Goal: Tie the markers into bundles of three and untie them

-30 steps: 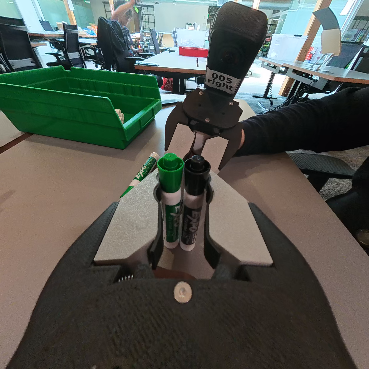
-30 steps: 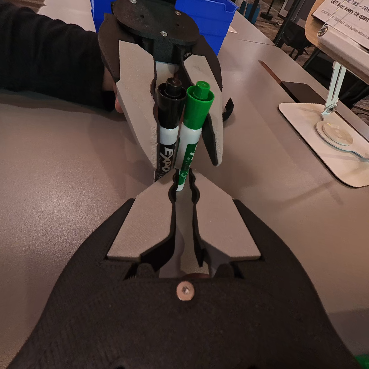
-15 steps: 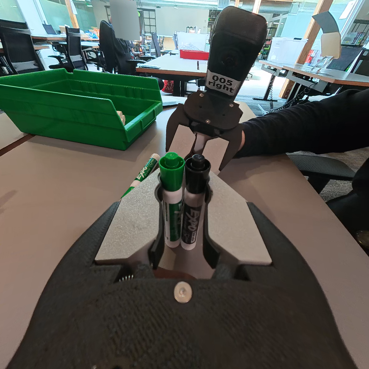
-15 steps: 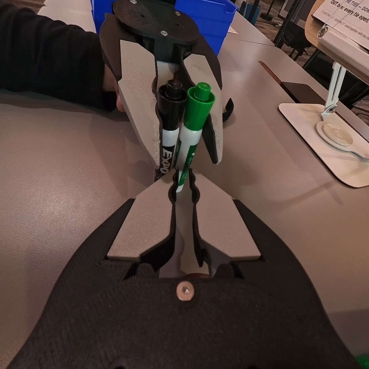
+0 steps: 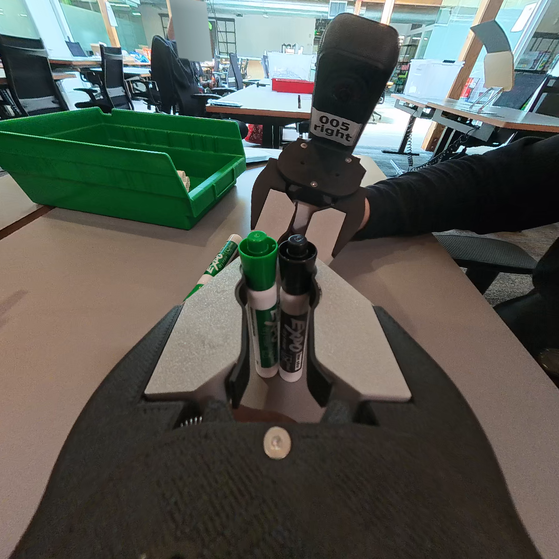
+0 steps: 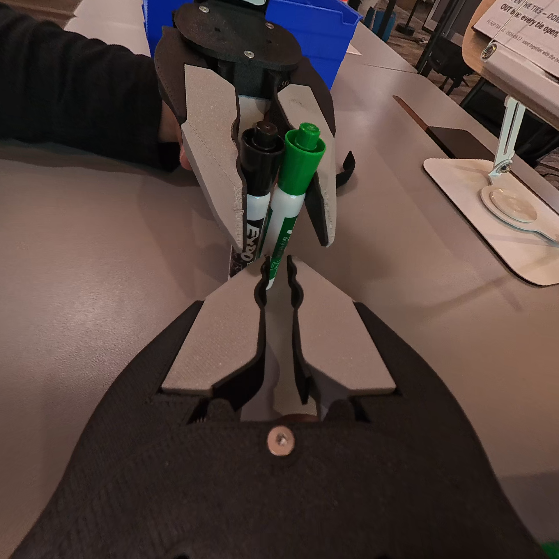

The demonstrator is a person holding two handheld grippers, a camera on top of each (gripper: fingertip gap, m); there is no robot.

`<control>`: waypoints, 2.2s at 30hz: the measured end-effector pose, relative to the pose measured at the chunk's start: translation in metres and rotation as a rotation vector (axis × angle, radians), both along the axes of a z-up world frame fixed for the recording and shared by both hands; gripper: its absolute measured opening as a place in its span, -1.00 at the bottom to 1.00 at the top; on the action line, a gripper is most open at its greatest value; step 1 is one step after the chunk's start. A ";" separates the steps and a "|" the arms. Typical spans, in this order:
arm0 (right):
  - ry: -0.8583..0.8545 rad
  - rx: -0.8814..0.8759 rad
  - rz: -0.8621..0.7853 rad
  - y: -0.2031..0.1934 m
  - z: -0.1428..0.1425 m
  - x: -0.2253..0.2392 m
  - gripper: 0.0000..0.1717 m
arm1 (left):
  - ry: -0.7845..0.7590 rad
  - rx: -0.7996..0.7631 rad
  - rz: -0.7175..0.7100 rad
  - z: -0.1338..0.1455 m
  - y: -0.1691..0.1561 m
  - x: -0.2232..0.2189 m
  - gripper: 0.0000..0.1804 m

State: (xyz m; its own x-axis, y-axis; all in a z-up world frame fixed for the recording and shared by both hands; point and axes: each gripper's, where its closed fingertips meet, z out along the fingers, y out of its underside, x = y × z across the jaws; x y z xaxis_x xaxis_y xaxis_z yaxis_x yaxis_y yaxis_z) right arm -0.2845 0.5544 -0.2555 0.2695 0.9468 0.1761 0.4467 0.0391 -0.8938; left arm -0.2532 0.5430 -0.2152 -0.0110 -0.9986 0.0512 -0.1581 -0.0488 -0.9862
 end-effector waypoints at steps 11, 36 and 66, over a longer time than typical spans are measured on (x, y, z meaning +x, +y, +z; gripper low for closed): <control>0.040 -0.014 0.028 -0.004 0.005 0.000 -0.70 | -0.014 0.003 0.004 0.002 0.000 -0.001 -0.60; 0.132 -0.042 0.049 -0.013 0.018 -0.003 -0.51 | -0.037 0.025 -0.008 0.021 -0.004 0.006 -0.60; 0.247 -0.009 0.035 -0.020 0.042 0.001 -0.43 | -0.006 0.075 -0.067 0.059 -0.021 0.041 -0.60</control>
State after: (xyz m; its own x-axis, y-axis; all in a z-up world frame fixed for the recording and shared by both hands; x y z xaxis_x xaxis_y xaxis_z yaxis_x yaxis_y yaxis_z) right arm -0.2833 0.5347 -0.2132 0.2708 0.9574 0.1001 0.2131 0.0418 -0.9761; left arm -0.2123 0.5216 -0.1563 -0.0777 -0.9967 -0.0237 -0.1529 0.0355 -0.9876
